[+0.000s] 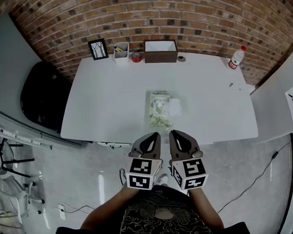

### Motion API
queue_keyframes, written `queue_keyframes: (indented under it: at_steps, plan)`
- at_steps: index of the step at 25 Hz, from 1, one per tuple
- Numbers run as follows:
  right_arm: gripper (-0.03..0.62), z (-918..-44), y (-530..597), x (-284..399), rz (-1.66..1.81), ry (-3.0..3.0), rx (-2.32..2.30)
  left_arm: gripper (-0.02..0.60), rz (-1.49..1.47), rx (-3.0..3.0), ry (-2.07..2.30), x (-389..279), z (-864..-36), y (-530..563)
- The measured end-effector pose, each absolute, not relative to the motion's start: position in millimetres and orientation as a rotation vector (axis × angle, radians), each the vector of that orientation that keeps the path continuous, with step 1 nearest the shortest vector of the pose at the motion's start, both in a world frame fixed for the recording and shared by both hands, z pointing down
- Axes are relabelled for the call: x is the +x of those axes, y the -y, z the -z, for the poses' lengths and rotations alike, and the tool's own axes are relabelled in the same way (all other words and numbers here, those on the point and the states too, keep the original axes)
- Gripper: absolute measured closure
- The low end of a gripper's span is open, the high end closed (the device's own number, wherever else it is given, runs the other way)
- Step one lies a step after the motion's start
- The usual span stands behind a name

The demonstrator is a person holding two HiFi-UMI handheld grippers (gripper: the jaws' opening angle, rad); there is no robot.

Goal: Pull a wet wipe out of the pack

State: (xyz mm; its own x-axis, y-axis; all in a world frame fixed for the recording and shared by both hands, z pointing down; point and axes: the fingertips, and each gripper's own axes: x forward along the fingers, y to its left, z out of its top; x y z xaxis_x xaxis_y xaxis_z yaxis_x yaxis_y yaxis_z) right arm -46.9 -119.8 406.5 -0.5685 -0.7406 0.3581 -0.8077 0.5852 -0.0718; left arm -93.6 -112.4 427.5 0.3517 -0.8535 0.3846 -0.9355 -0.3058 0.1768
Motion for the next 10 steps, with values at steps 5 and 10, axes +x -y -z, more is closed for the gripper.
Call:
queue_keyframes:
  at_steps: [5, 10]
  plan:
    - [0.577, -406.5, 119.8, -49.3, -0.330, 2.528, 1.266, 0.570, -0.307, 2.252, 1.568, -95.2, -427.9, 113.2]
    - [0.577, -408.0, 120.8, -49.5, -0.333, 2.524, 1.266, 0.569, -0.309, 2.250, 1.565, -95.4, -429.5, 114.2]
